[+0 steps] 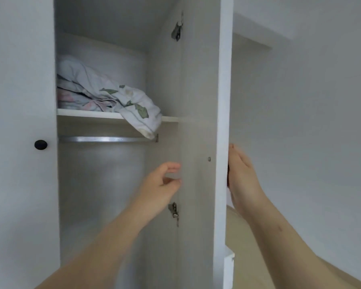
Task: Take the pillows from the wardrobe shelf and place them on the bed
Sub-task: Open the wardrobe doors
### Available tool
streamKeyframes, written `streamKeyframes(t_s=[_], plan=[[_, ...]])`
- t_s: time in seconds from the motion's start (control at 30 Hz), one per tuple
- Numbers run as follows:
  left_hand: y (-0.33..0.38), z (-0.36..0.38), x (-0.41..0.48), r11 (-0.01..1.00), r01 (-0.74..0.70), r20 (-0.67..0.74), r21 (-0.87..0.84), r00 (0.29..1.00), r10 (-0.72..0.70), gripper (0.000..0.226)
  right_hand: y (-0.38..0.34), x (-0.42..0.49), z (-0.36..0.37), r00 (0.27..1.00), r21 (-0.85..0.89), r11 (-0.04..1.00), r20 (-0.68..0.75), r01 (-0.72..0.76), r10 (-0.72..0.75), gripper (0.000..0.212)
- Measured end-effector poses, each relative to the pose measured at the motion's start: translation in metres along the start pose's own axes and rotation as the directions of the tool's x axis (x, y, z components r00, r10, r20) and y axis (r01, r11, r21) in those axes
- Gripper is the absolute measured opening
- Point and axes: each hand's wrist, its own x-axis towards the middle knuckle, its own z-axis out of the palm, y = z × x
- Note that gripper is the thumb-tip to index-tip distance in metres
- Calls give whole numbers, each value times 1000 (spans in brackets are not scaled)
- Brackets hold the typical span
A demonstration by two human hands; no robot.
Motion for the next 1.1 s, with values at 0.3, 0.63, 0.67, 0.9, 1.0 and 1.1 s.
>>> streamKeyframes(t_s=[0.3, 0.63, 0.67, 0.9, 1.0, 1.1], plan=[[20, 66, 6, 993, 22, 104, -117, 995, -10, 31, -1, 11, -91, 976, 104, 985, -156, -139, 154, 22], [26, 96, 7, 996, -49, 101, -68, 993, 56, 26, -7, 2, -115, 967, -124, 991, -243, 45, -74, 20], [25, 94, 8, 996, -53, 83, -72, 995, 59, 26, -9, 1, -113, 959, -143, 987, -259, 75, -111, 19], [21, 68, 12, 994, -90, -22, -67, 996, 88, 25, -19, -3, -88, 912, -321, 895, -165, 310, -375, 19], [14, 49, 14, 995, -87, -47, -40, 995, 85, 28, -16, -2, -63, 925, -346, 875, -47, 339, -377, 17], [5, 28, 14, 995, -101, -76, 1, 992, 101, 34, -10, 5, -36, 935, -340, 877, 25, 340, -353, 14]])
